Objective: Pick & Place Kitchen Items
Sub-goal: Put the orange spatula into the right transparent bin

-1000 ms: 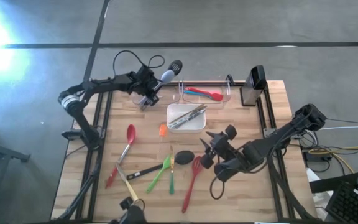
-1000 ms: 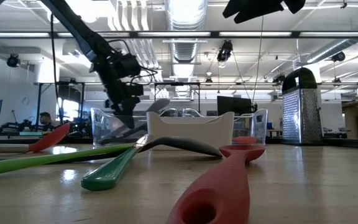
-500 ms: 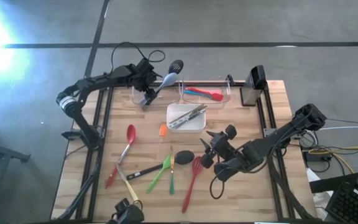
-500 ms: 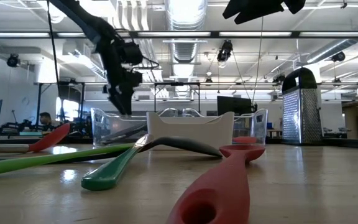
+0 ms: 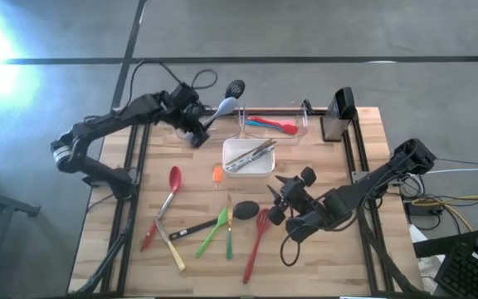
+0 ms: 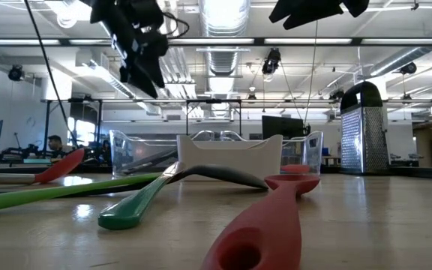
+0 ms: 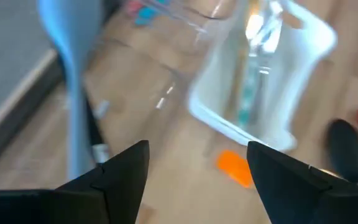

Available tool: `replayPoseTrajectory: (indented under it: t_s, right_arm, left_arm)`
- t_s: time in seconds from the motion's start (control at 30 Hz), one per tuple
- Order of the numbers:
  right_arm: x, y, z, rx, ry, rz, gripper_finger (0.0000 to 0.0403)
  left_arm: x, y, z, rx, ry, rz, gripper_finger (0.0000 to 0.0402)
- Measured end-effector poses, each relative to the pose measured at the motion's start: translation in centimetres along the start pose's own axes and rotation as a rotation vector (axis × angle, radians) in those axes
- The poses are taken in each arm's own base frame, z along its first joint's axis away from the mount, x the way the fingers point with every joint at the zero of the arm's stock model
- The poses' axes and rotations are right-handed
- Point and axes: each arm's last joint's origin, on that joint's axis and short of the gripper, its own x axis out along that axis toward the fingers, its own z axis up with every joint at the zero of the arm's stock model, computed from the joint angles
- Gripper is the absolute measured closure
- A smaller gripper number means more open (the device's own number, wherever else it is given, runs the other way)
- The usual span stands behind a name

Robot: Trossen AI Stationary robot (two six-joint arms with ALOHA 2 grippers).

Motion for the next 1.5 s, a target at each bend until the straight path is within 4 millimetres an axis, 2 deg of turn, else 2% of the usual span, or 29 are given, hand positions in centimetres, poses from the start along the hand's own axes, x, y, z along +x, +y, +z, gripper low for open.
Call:
replayPoseTrajectory:
  t_s: [0.13, 0.27, 0.5, 0.87, 1.23, 1.5]
  right_arm:
    - [0.0, 0.0, 0.0, 0.004, 0.002, 0.002, 0.0223]
    - [0.0, 0.0, 0.0, 0.009, 0.002, 0.002, 0.0226]
    - [0.0, 0.0, 0.0, 0.012, 0.001, 0.003, 0.0232]
    - [0.0, 0.0, 0.0, 0.002, -0.002, -0.002, 0.0223]
    - [0.0, -0.1, 0.1, -0.002, -0.005, -0.005, 0.0219]
    - [0.0, -0.1, 0.1, 0.000, -0.006, -0.005, 0.0219]
  left_arm:
    - [0.0, -3.4, -1.8, 0.023, -0.018, -0.050, 0.0127]
    - [1.1, -6.3, -3.6, 0.000, -0.050, -0.057, 0.0127]
    - [3.8, -9.6, -6.4, -0.026, -0.071, -0.164, 0.0128]
    - [8.1, -9.8, -9.3, -0.008, 0.038, -0.021, 0.0128]
    - [12.2, -10.0, -10.0, -0.014, 0.106, 0.033, 0.0128]
    - [13.7, -10.1, -10.2, -0.013, 0.100, 0.055, 0.0128]
